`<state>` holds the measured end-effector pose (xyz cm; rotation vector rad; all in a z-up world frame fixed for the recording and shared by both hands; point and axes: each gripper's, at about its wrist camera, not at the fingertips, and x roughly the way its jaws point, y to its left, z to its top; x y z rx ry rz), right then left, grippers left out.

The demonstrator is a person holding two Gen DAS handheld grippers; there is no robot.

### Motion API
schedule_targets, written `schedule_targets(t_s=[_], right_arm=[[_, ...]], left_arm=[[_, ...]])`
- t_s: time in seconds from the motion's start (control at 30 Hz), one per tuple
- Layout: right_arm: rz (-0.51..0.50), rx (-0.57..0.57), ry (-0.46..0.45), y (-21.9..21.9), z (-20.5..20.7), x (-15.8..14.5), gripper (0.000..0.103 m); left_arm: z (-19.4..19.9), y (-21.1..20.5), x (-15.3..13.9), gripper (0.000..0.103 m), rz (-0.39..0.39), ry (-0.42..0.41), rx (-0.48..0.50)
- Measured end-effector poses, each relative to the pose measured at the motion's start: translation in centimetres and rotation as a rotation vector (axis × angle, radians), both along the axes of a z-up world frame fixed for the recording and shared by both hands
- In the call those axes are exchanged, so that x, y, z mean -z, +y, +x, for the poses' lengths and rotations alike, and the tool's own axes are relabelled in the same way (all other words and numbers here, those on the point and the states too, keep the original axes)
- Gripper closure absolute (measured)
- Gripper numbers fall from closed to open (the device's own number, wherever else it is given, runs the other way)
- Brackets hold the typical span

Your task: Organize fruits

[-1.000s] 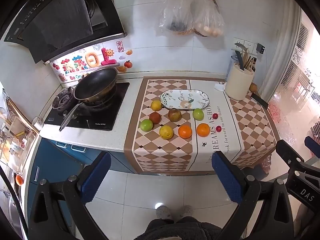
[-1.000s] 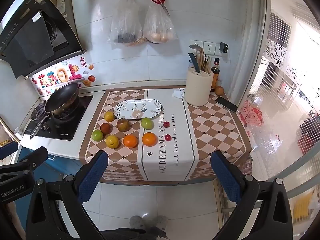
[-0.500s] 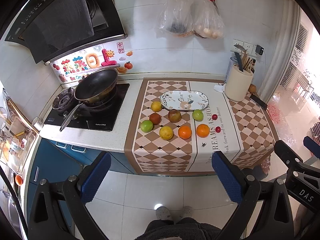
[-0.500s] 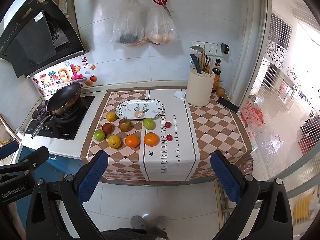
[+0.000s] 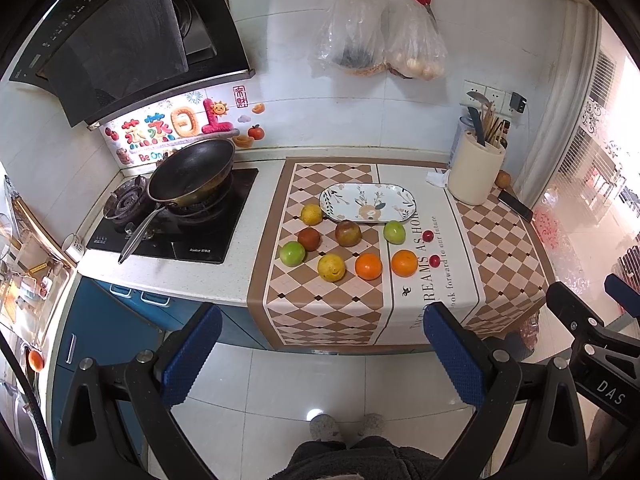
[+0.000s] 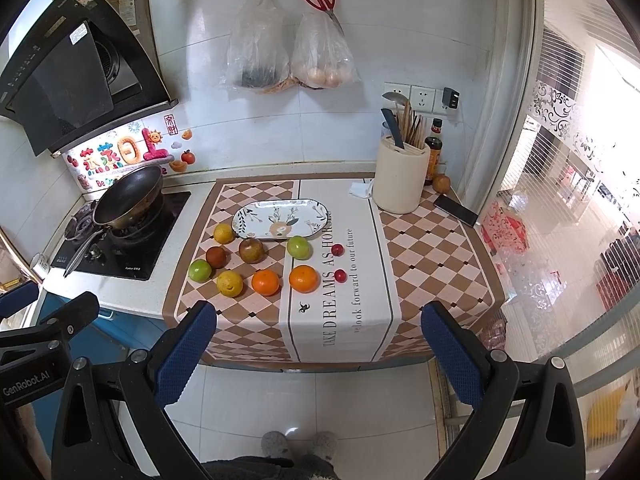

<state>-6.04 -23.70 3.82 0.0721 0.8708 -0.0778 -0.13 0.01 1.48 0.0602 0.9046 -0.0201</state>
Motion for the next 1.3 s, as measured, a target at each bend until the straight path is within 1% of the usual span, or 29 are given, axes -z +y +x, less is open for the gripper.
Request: schedule_targets(t_s=[0.27,0.33,0.6,0.63,0.67,0.87,0.9,1.0,1.07,1.23,1.27,1.3], right_arm=[[-0.002,0.003,0.0,0.0,0.2,-0.1,0.0],[-0.001,0.004,0.0,-0.1,0.2,-0.2,0.0],[-0.001,0.005,-0.004,-0.1,0.3,-0.2,0.0],[0.001,0.006,-0.004,-0.2,0.3,-0.2,0.0],[0.001,0.006,-0.004,-0.2,0.3,-0.2,0.0],[0.001,0.006,-0.006,-0.2,0.2,-0.2,0.0],[0.0,0.006,-0.006,-0.2,0.2,-0.2,0.0],[0.001,0.006,-0.007,-0.2,0.3,-0.3,0.0],[0.003,0.006,-0.008,-0.3,0.3,-0.3,0.0],[0.01,0.008,-0.006,-0.3,0.3,-0.4,0.0],[0.011,0.009,-0.006,-0.2,0.2,-0.4,0.0],[0.012,0.008,-0.005,-0.2,0.2,-0.5,0.0]], left_arm=[[0.0,0.1,0.1,0.0,-0.001,0.0,0.003],[0.0,-0.3,-0.5,0.0,0.001,-0.003,0.004],[0.2,-0.3,-0.6,0.0,-0.001,-0.003,0.004],[0.3,-0.4,-1.1,0.0,-0.003,-0.003,0.005],[0.2,-0.3,-0.7,0.0,-0.003,-0.003,0.004],[0.2,-0.3,-0.7,0.0,-0.003,-0.004,0.004],[0.3,-0.4,-1.0,0.0,-0.002,-0.002,0.005],[0.1,-0.3,-0.7,0.0,-0.004,-0.007,0.003],[0.2,-0.4,-1.9,0.0,-0.003,-0.01,0.002],[0.2,-0.3,-1.8,0.0,-0.005,-0.007,0.002],[0.2,-0.4,-2.3,0.0,-0.006,-0.005,0.001],[0.1,-0.3,-1.9,0.0,-0.004,-0.008,0.001]])
